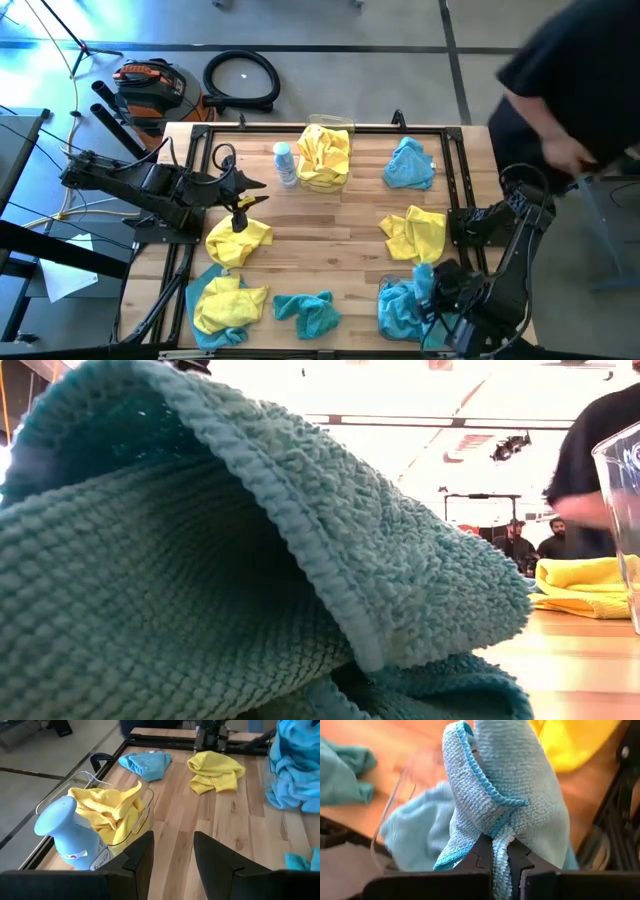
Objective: Sort microfiber towel by color & place in baskets
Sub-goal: Put the blue towel into the bottom transparent bin
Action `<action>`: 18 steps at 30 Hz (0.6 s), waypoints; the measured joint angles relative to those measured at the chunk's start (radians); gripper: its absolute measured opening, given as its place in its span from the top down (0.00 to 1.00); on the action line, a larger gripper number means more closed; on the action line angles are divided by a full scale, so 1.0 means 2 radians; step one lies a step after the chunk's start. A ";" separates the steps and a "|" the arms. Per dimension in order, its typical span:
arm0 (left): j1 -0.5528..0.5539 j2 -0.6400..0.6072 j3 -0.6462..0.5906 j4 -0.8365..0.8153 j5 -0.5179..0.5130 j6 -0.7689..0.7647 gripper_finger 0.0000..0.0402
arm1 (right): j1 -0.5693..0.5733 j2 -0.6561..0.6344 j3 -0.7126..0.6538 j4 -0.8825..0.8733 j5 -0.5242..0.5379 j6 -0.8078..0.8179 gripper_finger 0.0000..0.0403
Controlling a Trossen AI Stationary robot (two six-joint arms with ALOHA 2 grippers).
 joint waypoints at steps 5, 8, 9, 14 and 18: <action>0.005 0.000 0.000 0.014 0.000 -0.008 0.68 | 0.000 -0.069 -0.069 -0.001 0.027 -0.012 1.00; 0.007 0.000 0.000 0.021 0.000 -0.008 0.68 | 0.000 -0.103 -0.089 -0.001 0.037 -0.039 1.00; 0.007 0.000 0.000 0.020 0.000 -0.008 0.68 | 0.000 -0.112 -0.094 -0.001 0.042 -0.048 1.00; 0.007 0.000 0.000 0.019 0.000 -0.008 0.68 | 0.000 -0.128 -0.098 -0.001 0.059 -0.106 1.00; 0.007 0.000 0.000 0.019 0.000 -0.007 0.68 | 0.012 -0.119 -0.098 0.000 0.047 -0.130 1.00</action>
